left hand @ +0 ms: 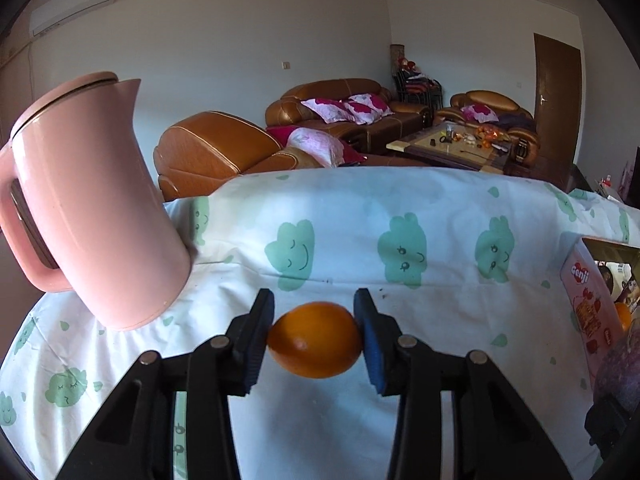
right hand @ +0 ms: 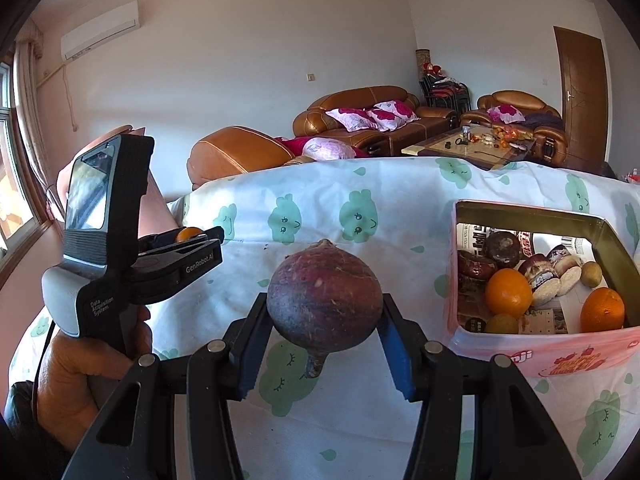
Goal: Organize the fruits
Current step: 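Carry the passion fruit into the tin with the right tool while the left tool carries the mandarin there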
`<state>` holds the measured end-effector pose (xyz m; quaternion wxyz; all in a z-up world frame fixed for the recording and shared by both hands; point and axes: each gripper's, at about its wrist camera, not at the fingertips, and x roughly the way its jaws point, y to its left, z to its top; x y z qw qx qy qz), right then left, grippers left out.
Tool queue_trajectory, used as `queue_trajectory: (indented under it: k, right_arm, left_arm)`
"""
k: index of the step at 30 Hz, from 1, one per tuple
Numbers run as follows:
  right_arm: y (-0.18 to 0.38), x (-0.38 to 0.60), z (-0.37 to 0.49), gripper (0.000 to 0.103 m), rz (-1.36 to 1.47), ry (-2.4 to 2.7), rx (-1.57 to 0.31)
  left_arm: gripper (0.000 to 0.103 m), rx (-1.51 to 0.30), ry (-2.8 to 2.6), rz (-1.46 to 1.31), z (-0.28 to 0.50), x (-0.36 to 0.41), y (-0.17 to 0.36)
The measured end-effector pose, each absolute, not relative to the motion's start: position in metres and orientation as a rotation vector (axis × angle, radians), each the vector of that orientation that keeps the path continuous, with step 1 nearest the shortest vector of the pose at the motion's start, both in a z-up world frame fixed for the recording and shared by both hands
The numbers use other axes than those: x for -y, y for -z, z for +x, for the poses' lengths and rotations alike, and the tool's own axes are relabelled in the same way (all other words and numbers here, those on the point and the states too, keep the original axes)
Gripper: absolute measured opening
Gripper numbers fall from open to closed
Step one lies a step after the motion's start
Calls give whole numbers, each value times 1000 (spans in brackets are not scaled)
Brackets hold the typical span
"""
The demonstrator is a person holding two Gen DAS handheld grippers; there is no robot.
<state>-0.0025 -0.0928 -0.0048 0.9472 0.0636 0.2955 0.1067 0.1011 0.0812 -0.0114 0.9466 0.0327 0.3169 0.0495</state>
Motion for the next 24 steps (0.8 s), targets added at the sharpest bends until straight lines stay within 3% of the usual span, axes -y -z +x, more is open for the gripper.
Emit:
queue_trajectory:
  k: [24]
  right_arm:
    - [-7,135,-36,54,29,-115,-514]
  left_arm:
    - [43,-596,-42,45,20,-5,6]
